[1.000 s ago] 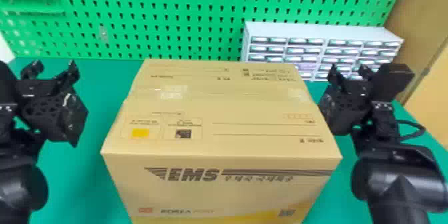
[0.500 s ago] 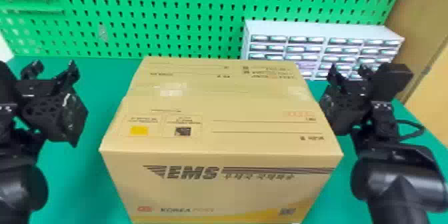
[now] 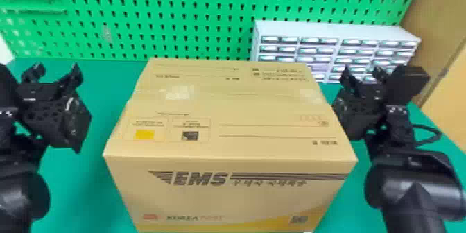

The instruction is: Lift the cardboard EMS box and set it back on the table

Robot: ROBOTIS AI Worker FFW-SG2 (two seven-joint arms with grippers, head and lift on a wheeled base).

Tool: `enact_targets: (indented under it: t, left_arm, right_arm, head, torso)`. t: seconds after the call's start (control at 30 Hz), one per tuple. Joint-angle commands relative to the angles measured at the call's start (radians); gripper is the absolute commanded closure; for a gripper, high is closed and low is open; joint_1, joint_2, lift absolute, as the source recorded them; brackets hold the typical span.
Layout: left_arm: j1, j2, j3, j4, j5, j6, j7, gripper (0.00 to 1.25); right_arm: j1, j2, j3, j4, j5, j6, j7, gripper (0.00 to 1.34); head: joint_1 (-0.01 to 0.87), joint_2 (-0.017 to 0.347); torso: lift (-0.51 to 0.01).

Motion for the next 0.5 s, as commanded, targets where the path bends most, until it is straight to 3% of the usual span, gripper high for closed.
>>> enact_targets:
  t: [0.0, 0.47]
  left_arm:
    - [0.000, 0.000, 0.000, 0.000, 0.000, 0.000, 0.000, 0.49]
    - [-0.002, 0.000, 0.007, 0.000, 0.000, 0.000, 0.000, 0.49]
  right_arm:
    - [0.001, 0.000, -0.001, 0.000, 0.000, -0.002, 0.000, 0.54]
    - [0.007, 0.000, -0.011, 0.005, 0.009, -0.009, 0.000, 0.54]
  head:
    - [0.678, -0.015]
    - [0.678, -0.015]
  torso:
    - [-0.095]
    - [-0.096]
